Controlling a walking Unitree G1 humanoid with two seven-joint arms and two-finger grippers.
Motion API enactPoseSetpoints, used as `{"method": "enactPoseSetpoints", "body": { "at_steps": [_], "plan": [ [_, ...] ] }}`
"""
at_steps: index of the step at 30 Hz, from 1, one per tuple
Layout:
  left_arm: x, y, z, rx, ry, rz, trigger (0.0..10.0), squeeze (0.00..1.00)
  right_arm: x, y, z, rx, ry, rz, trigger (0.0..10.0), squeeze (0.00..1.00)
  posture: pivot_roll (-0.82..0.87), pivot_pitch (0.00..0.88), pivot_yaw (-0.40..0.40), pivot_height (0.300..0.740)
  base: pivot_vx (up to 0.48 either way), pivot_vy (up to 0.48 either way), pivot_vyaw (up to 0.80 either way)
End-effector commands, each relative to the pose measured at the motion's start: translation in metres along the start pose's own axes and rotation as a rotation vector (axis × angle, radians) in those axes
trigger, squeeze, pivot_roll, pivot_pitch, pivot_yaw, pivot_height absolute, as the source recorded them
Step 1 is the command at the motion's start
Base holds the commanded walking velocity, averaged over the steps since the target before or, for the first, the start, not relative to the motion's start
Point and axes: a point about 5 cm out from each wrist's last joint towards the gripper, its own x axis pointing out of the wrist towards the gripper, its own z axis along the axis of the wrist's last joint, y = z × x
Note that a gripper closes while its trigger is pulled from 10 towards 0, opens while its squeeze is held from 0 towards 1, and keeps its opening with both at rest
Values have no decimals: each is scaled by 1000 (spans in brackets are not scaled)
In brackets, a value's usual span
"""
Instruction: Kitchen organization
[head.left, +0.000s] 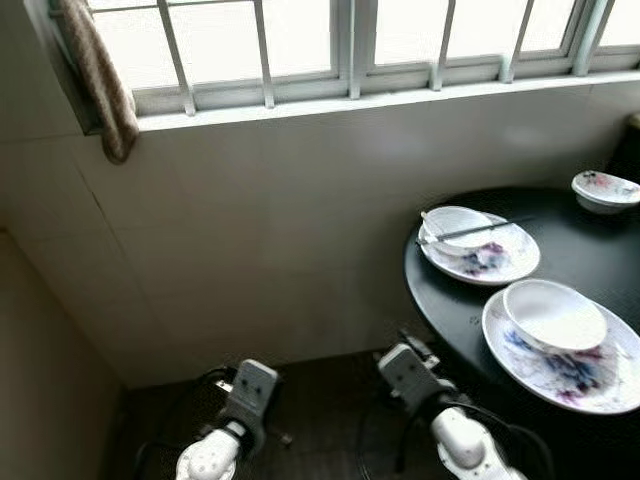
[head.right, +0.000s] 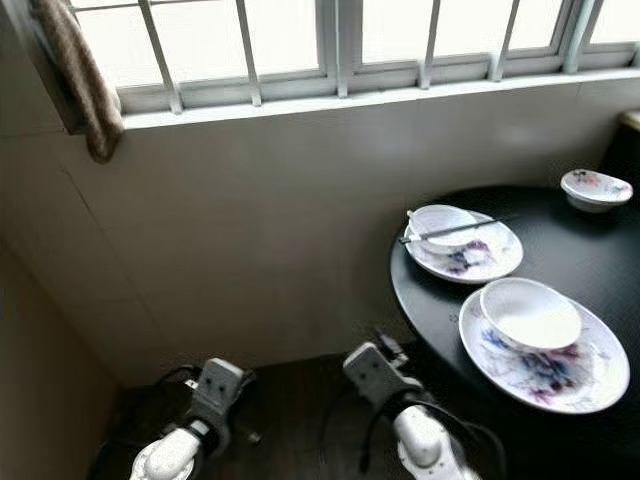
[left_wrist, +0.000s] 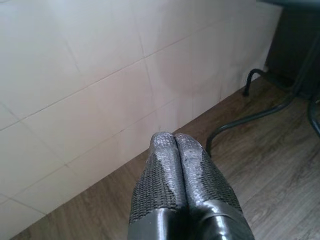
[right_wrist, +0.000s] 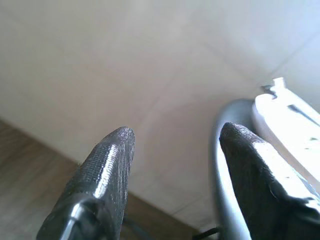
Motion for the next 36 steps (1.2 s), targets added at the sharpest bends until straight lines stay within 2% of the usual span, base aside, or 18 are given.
{"method": "enactPoseSetpoints", "body": {
  "at_steps": [1, 4, 7, 9, 15, 20, 23, 29, 33, 36],
  "plan": [
    [-2, 6, 2, 4, -8, 16, 10000, 0, 5, -8, 10, 20, -38, -77, 10000, 0, -94, 0, 32, 740, 0, 0, 0],
    [-2, 6, 2, 2, -9, 15, 10000, 0, 6, -13, 10, 6, -37, -115, 10000, 0, -92, 0, 32, 740, 0, 0, -533],
    [-2, 6, 2, 0, -10, 15, 10000, 0, 8, -22, 11, 43, -43, -183, 10000, 0, -92, 0, 30, 740, 0, 0, -800],
    [-2, 6, 2, -2, -12, 15, 10000, 0, 9, -29, 14, 21, -59, -234, 10000, 0, -92, 0, 31, 740, 0, 0, 0],
    [-2, 6, 2, -8, -14, 14, 10000, 0, 14, -57, 19, 85, -58, -399, 10000, 0, -92, 0, 30, 740, 0, 0, -267],
    [-1, 6, 2, -15, -16, 11, 10000, 0, 18, -69, 20, 95, -61, -453, 10000, 0, -92, 0, 28, 740, 0, 0, -800],
    [0, 5, 3, -19, -17, 9, 10000, 0, 19, -71, 18, 97, -52, -466, 10000, 0, -89, 0, 25, 740, 0, 0, -800],
    [0, 5, 3, -25, -19, 9, 10000, 0, 20, -70, 14, 113, -17, -466, 10000, 0, -87, 0, 22, 740, 0, 0, 0],
    [1, 4, 3, -30, -20, 8, 10000, 0, 23, -67, 14, 162, -24, -425, 10000, 0, -90, 0, 21, 740, 0, 0, 0],
    [1, 4, 2, -34, -20, 5, 10000, 0, 24, -67, 9, 202, 16, -422, 10000, 0, -88, 0, 19, 740, 0, 0, 0]
  ]
}}
